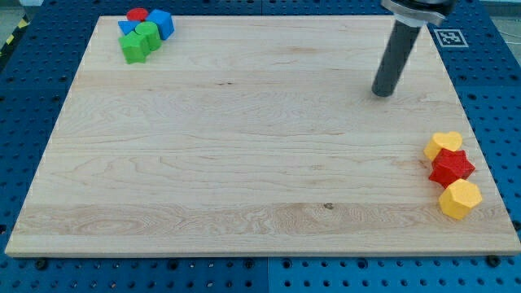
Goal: Move the arm diagonal to the green blocks
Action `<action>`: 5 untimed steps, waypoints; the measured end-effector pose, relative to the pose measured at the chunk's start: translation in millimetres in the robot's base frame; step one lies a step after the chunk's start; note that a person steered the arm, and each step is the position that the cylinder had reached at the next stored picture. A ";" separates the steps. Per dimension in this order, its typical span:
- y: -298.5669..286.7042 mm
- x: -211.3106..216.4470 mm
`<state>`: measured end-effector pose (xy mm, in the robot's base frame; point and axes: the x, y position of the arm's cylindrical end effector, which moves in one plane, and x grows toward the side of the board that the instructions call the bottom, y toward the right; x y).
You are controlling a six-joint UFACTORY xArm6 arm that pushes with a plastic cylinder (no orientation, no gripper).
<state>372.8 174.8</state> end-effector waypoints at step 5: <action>-45.7 -16.0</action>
<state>356.8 129.0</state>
